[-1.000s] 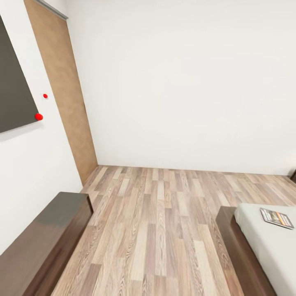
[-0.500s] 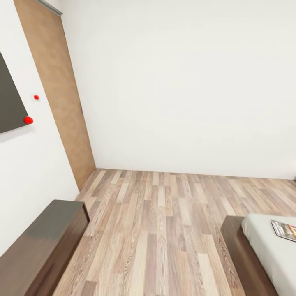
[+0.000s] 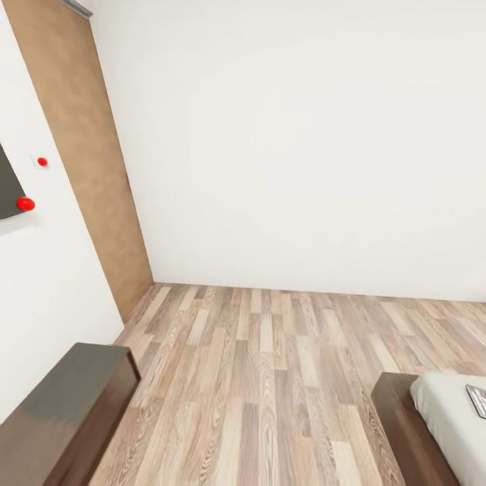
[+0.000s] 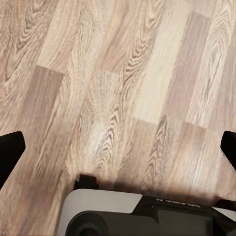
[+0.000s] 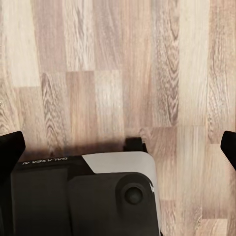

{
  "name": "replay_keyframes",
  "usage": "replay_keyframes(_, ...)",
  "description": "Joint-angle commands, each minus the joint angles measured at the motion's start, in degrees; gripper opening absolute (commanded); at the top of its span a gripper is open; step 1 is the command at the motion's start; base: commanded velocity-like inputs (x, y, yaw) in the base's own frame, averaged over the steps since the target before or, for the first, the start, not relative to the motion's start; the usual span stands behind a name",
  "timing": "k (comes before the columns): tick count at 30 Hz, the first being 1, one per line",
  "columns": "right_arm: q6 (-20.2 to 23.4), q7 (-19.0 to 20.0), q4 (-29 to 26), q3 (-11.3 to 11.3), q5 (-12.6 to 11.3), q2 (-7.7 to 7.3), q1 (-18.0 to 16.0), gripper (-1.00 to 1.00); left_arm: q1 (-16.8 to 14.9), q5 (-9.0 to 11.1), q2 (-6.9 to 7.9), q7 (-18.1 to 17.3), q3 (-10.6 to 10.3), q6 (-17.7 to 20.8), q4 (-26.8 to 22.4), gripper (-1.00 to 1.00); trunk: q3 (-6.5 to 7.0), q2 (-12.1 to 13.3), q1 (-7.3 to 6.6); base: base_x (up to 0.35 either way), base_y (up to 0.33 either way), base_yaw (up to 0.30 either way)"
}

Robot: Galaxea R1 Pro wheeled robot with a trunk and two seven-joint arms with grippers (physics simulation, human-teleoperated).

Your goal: In the bedroom, move the book from the bed onto either nightstand, and place the two sandals side by side next to the bed.

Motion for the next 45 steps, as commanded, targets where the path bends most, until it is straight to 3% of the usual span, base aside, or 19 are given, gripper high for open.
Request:
replay_keyframes(1,0.05,0.22,0.11,0.06,-0.55,-0.03,-0.09,1.00,-0.06,0.41,-0.01,-0.36,0.06,-0.12,0.08,1.00,-0.12,-0.11,0.07,0.328,0.000,0.000)
replay_keyframes(37,-0.01,0.22,0.20,0.06,-0.02,-0.06,-0.10,1.00,-0.06,0.47,0.03,-0.08,0.16,0.22,3.70,1.00,-0.12,-0.11,0.07,0.327,0.000,0.000)
replay_keyframes(45,-0.01,0.22,0.20,0.06,-0.02,-0.05,-0.09,1.00,-0.06,0.13,0.05,-0.15,0.10,0.12,2.26,1.00,-0.12,-0.11,0.07,0.327,0.000,0.000)
